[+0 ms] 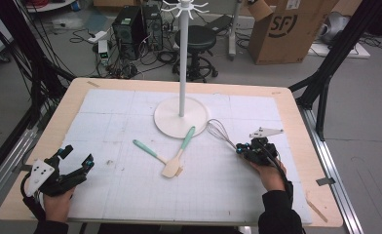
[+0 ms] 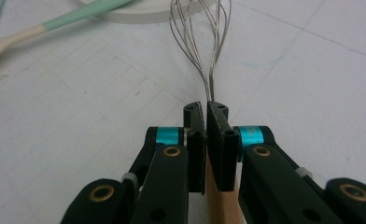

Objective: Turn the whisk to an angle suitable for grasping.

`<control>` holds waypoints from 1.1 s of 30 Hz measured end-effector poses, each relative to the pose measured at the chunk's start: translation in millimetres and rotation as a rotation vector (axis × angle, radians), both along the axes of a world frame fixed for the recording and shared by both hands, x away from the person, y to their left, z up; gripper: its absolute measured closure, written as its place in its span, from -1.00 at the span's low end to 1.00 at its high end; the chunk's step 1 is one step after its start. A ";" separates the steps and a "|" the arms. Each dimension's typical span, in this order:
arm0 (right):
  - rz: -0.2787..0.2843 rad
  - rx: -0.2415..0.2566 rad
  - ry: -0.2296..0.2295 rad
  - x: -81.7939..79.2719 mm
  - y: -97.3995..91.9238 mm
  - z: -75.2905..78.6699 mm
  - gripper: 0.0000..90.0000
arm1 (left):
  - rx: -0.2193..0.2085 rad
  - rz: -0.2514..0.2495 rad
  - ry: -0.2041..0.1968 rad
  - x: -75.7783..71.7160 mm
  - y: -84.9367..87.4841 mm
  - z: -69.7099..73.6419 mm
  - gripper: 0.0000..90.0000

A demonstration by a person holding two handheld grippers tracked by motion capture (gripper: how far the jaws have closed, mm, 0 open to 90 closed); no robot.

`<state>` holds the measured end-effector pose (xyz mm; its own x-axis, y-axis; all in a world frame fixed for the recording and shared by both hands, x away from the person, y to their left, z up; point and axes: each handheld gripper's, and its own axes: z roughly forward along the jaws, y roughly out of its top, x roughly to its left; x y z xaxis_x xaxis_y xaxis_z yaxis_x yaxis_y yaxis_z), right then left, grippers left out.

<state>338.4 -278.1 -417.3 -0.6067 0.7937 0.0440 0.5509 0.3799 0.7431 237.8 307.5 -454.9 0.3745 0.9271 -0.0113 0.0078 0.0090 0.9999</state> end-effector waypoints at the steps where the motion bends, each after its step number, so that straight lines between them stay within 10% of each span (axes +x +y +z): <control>1: -0.001 -0.003 0.001 0.5 0.0 -0.8 0.91 | 0.002 0.001 0.000 -0.1 0.2 0.0 -0.51; 15: -0.035 -0.002 0.003 5.3 -1.1 -2.0 0.93 | 0.000 0.001 0.002 0.0 0.2 0.0 -0.51; 20: -0.012 -0.017 0.018 13.6 1.9 -8.4 0.33 | 0.000 0.000 0.002 0.2 -0.3 0.0 -0.51; 24: 0.020 -0.102 0.062 25.3 13.5 -17.6 0.58 | 0.001 0.003 0.002 0.4 -0.1 0.1 -0.51; 33: 0.129 -0.103 0.052 16.5 8.8 -6.8 0.90 | 0.001 0.001 -0.001 0.0 0.3 0.0 -0.51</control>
